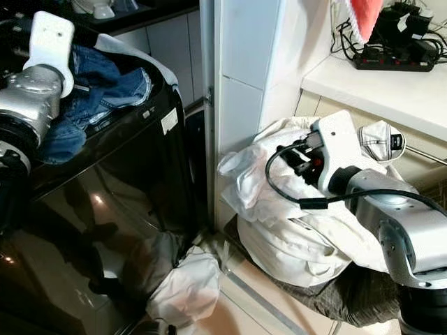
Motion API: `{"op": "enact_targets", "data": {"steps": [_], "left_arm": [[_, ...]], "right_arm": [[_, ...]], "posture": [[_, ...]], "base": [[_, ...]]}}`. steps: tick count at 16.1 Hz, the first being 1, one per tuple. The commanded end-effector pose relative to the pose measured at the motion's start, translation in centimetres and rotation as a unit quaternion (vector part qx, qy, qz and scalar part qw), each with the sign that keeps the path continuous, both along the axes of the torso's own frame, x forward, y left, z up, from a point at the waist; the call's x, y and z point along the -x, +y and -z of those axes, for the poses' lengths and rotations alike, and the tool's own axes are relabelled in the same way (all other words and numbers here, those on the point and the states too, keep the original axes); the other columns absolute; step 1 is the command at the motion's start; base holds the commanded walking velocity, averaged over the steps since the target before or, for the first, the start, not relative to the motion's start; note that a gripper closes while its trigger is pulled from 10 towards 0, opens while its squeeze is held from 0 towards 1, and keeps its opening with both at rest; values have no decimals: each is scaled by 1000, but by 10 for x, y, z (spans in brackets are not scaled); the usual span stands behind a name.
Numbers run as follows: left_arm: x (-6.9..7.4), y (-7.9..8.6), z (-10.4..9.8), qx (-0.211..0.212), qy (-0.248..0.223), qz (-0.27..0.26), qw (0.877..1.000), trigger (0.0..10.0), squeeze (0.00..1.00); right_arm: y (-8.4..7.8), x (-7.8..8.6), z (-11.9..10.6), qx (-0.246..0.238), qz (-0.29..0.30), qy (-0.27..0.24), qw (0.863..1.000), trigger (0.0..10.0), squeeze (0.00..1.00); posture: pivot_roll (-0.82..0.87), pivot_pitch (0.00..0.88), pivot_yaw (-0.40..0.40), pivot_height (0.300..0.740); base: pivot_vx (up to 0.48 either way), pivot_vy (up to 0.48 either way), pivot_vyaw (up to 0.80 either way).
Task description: Clothes washing
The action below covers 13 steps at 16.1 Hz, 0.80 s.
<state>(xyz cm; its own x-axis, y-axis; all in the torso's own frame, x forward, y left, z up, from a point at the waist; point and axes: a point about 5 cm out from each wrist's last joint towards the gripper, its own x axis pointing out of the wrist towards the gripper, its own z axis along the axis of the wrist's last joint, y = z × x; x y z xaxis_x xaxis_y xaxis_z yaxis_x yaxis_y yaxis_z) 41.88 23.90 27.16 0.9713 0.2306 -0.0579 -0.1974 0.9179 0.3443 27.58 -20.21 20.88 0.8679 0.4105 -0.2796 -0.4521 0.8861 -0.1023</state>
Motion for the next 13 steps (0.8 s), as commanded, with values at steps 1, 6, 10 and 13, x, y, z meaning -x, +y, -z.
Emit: {"op": "enact_targets", "data": {"steps": [1,6,10,13], "left_arm": [[2,6,0,0,2,-4,1000,10000,1000],[7,19,0,-31,-4,0,1000,10000,1000],[23,55,0,-33,-37,-33,998,10000,1000],[30,55,-5,16,-81,11,996,10000,1000]], "right_arm": [[5,1,-2,1,-15,4,1000,10000,0],[13,-1,-1,1,-36,10,999,10000,0],[18,-4,-2,2,-53,12,999,10000,0],[20,-6,-2,1,-57,11,998,10000,0]], "posture": [[3,0,49,740],[39,0,23,740],[60,0,0,740],[73,0,-12,740]], "base": [[0,0,0],[0,0,0],[0,0,0],[0,0,0]]}}
